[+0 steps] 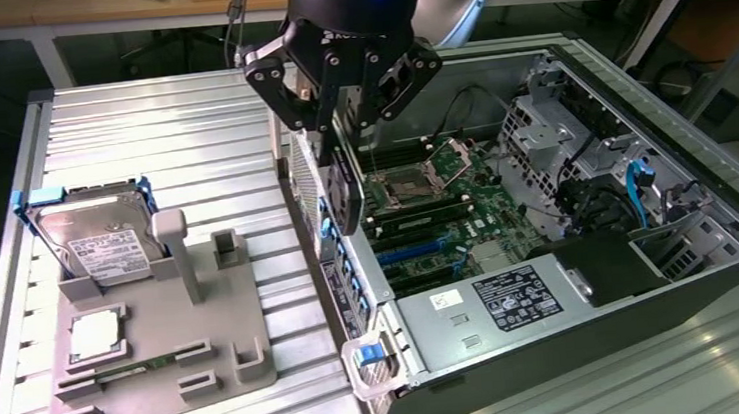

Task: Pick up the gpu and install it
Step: 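Pick up the gpu and move the gpu toward the slot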

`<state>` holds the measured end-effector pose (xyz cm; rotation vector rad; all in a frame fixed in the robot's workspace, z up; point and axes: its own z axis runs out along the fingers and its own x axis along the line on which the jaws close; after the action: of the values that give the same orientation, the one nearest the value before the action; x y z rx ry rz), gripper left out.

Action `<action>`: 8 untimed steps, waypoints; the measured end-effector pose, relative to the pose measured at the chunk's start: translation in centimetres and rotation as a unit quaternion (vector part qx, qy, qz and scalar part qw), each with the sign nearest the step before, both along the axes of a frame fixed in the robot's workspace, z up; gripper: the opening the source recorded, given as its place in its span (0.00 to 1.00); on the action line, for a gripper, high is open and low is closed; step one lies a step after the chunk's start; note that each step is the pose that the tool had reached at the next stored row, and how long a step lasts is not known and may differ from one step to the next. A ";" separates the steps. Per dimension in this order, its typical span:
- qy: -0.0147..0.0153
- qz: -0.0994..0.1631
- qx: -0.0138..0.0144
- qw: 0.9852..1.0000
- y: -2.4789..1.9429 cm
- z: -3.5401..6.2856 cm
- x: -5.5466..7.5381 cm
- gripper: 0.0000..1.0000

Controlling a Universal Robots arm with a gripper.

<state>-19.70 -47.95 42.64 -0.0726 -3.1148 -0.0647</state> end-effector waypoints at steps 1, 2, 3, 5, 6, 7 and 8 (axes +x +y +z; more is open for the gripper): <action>0.000 0.000 0.000 1.000 0.00 0.00 0.1 0.27; 0.000 0.000 0.000 1.000 0.00 0.00 0.1 0.27; 0.000 0.000 0.000 1.000 -0.01 0.00 0.1 0.27; 0.000 0.000 0.000 1.000 0.00 0.00 0.2 0.27; 0.000 0.000 0.000 1.000 0.00 0.00 0.2 0.27; 0.000 0.000 0.000 1.000 0.00 0.00 0.2 0.27; 0.000 0.000 0.000 1.000 0.00 0.00 0.2 0.27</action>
<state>-19.49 -47.95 42.63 -0.0724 -3.1149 -0.0648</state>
